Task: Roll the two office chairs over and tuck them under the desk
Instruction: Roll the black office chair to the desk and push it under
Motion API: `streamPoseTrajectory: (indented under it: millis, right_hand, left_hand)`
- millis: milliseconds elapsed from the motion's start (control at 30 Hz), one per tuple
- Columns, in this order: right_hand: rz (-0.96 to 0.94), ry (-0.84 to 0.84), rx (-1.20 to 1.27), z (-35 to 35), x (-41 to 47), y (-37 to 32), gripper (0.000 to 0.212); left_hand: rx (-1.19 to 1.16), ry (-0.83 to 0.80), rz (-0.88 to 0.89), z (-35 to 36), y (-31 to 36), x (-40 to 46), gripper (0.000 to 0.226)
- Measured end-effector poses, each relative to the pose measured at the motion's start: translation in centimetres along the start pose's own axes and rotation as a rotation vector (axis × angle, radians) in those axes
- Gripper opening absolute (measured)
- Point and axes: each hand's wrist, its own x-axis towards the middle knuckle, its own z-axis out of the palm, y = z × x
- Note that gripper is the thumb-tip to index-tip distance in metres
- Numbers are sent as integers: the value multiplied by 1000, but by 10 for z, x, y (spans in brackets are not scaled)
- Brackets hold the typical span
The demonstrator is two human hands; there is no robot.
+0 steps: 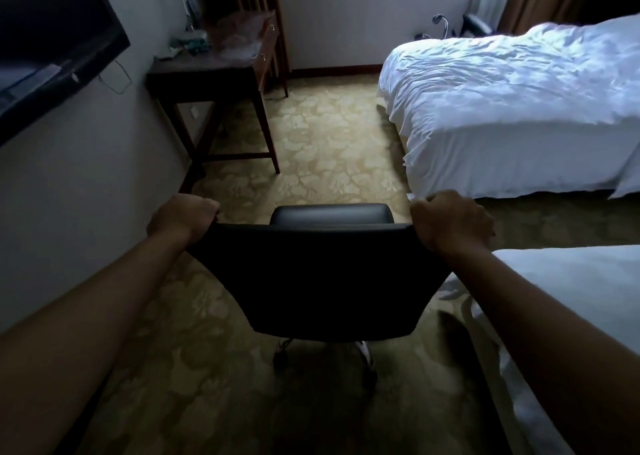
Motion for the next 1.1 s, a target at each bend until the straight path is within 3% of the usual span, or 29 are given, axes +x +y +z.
streamPoseTrajectory:
  millis: [133, 233, 533, 767, 1100]
  right_hand:
    - [23, -13, -5, 17, 71, -22, 50]
    - [59, -47, -36, 24, 119, -37, 49]
    - [79, -26, -48, 54, 260, -59, 52]
    - [22, -28, 10, 73, 366, -65, 40]
    - [-88, -48, 19, 95, 520, -81, 44]
  left_hand:
    - [-12, -94, 15, 11, 37, 71, 24]
    - [-21, -94, -61, 16, 64, 116, 41]
    - [42, -196, -96, 38, 140, 232, 50]
    - [38, -185, -131, 61, 193, 303, 46]
    - [-56, -89, -239, 100, 269, 408, 37]
